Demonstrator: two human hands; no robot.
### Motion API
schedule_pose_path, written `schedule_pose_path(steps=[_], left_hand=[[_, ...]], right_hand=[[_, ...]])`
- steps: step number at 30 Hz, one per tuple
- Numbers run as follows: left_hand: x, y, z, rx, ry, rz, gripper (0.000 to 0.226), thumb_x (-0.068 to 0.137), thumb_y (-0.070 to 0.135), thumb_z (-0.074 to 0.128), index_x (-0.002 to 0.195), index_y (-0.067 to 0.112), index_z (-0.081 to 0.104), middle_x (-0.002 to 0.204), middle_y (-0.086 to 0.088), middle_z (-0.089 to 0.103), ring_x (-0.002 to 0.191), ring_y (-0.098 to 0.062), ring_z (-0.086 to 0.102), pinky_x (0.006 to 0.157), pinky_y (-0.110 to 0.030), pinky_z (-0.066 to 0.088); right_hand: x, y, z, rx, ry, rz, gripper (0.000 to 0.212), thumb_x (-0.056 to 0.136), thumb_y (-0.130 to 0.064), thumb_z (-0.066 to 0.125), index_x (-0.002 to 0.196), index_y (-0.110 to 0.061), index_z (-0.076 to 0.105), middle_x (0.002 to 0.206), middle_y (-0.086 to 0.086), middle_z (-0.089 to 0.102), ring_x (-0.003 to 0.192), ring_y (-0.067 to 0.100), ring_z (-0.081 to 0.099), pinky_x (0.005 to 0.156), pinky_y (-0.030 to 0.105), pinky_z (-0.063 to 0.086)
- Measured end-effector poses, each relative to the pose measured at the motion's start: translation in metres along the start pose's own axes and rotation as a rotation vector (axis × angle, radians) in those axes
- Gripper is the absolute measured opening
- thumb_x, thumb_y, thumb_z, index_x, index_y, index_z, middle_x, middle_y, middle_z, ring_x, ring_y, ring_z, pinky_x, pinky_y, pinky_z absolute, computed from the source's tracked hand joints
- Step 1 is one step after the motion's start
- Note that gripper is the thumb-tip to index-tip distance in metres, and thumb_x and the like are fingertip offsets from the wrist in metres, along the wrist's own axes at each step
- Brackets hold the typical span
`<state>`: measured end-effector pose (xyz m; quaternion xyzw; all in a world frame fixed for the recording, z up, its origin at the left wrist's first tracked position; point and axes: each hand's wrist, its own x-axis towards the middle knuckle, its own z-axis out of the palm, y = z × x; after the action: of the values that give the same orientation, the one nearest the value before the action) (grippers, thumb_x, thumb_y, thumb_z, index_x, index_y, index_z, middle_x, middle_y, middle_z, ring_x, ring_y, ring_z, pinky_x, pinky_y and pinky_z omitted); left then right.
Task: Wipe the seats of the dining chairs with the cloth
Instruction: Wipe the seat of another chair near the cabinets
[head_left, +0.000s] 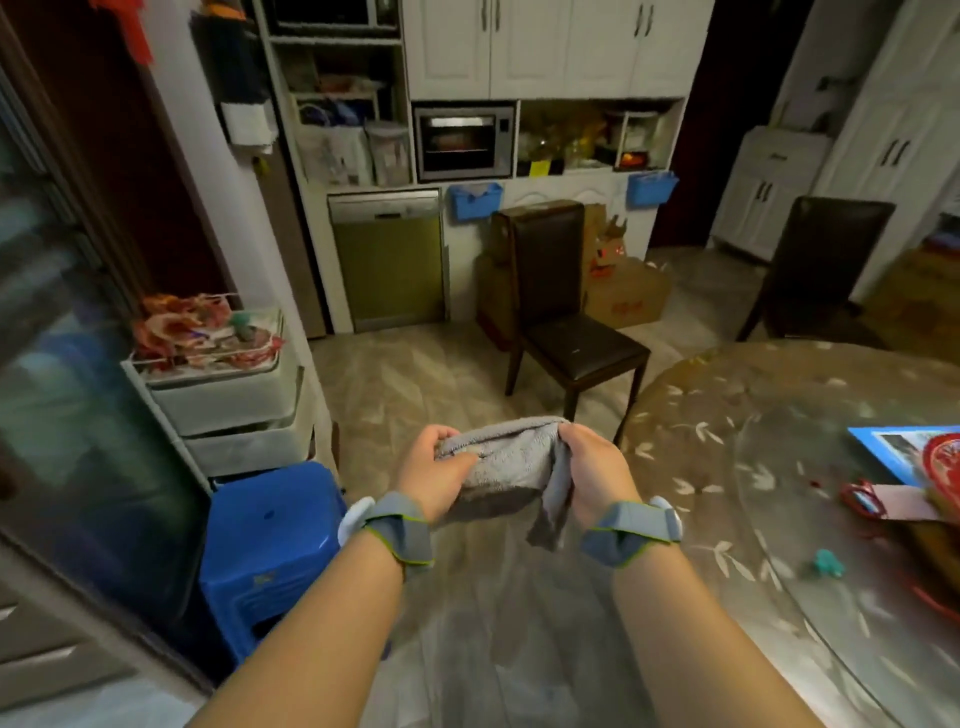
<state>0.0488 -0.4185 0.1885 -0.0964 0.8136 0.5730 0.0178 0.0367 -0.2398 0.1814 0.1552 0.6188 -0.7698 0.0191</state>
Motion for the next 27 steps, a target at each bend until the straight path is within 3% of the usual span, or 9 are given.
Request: schedule_pose_path(steps=[4, 8, 10, 12, 16, 20, 24, 27], left_hand=[[0.088, 0.02, 0.011, 0.159, -0.09, 0.069, 0.019, 0.081, 0.016, 0.069, 0.08, 0.026, 0.054, 0.077, 0.001, 0.06, 0.073, -0.017, 0.054, 0.07, -0.029, 0.044], [0.188, 0.037, 0.013, 0.22, -0.263, 0.197, 0.012, 0.088, 0.016, 0.065, 0.086, 0.024, 0.057, 0.078, 0.0, 0.06, 0.071, -0.014, 0.053, 0.069, -0.026, 0.043], [0.23, 0.038, 0.014, 0.219, -0.337, 0.202, 0.005, 0.091, 0.016, 0.061, 0.09, 0.021, 0.059, 0.076, -0.002, 0.057, 0.068, -0.013, 0.049, 0.06, -0.017, 0.039], [0.273, 0.032, 0.014, 0.157, -0.365, 0.167, 0.006, 0.094, 0.017, 0.056, 0.093, 0.015, 0.062, 0.077, -0.002, 0.057, 0.069, -0.012, 0.05, 0.06, -0.014, 0.039], [0.378, 0.022, 0.018, -0.04, -0.291, 0.077, 0.013, 0.097, 0.015, 0.052, 0.1, 0.01, 0.063, 0.09, -0.006, 0.066, 0.086, -0.018, 0.06, 0.078, -0.025, 0.047], [0.47, 0.017, 0.026, -0.028, -0.236, 0.068, 0.014, 0.093, 0.026, 0.06, 0.087, 0.014, 0.066, 0.082, -0.01, 0.068, 0.079, -0.026, 0.063, 0.073, -0.037, 0.049], [0.569, 0.016, 0.049, 0.085, -0.304, 0.057, 0.023, 0.092, 0.031, 0.06, 0.087, 0.009, 0.065, 0.085, -0.015, 0.069, 0.081, -0.03, 0.065, 0.076, -0.042, 0.051], [0.638, 0.014, 0.079, 0.215, -0.395, 0.103, 0.032, 0.091, 0.032, 0.06, 0.089, 0.0, 0.062, 0.086, -0.021, 0.066, 0.076, -0.026, 0.06, 0.072, -0.042, 0.047]], right_hand=[[0.075, -0.034, 0.002, -0.122, 0.078, -0.069, 0.019, 0.097, -0.018, 0.049, 0.081, -0.02, 0.06, 0.085, 0.004, 0.061, 0.088, 0.023, 0.056, 0.085, 0.039, 0.044], [0.168, -0.06, 0.006, -0.23, 0.11, -0.116, 0.021, 0.096, -0.02, 0.048, 0.077, -0.02, 0.058, 0.078, 0.001, 0.058, 0.076, 0.018, 0.055, 0.075, 0.033, 0.046], [0.209, -0.063, 0.01, -0.218, 0.135, -0.11, 0.017, 0.094, -0.019, 0.051, 0.078, -0.02, 0.058, 0.075, -0.003, 0.058, 0.066, 0.01, 0.053, 0.064, 0.024, 0.045], [0.247, -0.065, 0.016, -0.228, 0.163, -0.092, 0.019, 0.093, -0.016, 0.052, 0.075, -0.02, 0.058, 0.071, -0.004, 0.057, 0.062, 0.008, 0.052, 0.06, 0.021, 0.043], [0.328, -0.065, 0.041, -0.31, 0.155, -0.074, 0.02, 0.095, -0.021, 0.053, 0.077, -0.02, 0.063, 0.079, 0.001, 0.064, 0.075, 0.017, 0.059, 0.072, 0.03, 0.048], [0.398, -0.064, 0.058, -0.388, 0.204, -0.078, 0.026, 0.097, -0.026, 0.051, 0.075, -0.017, 0.063, 0.07, 0.0, 0.059, 0.068, 0.013, 0.057, 0.065, 0.027, 0.042], [0.483, -0.064, 0.064, -0.534, 0.268, -0.055, 0.027, 0.096, -0.024, 0.053, 0.071, -0.023, 0.061, 0.08, 0.007, 0.062, 0.064, 0.012, 0.057, 0.058, 0.022, 0.047], [0.544, -0.059, 0.053, -0.663, 0.345, -0.032, 0.025, 0.094, -0.028, 0.054, 0.07, -0.028, 0.064, 0.087, 0.007, 0.058, 0.078, 0.024, 0.06, 0.069, 0.036, 0.052]])
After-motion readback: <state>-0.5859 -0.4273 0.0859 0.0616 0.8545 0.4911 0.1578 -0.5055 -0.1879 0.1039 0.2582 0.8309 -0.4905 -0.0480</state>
